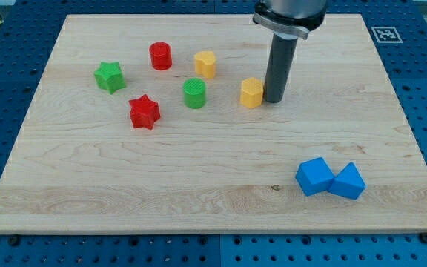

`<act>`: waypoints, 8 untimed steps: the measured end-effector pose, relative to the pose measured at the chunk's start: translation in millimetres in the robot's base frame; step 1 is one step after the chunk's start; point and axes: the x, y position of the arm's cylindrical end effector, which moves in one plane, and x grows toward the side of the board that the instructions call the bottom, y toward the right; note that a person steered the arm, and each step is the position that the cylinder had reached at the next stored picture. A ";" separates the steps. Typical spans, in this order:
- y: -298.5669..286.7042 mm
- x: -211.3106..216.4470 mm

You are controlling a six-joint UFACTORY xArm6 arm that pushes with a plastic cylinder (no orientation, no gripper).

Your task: Place the blue cube diagonally bottom right to the green star

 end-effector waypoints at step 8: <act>123.4 206.3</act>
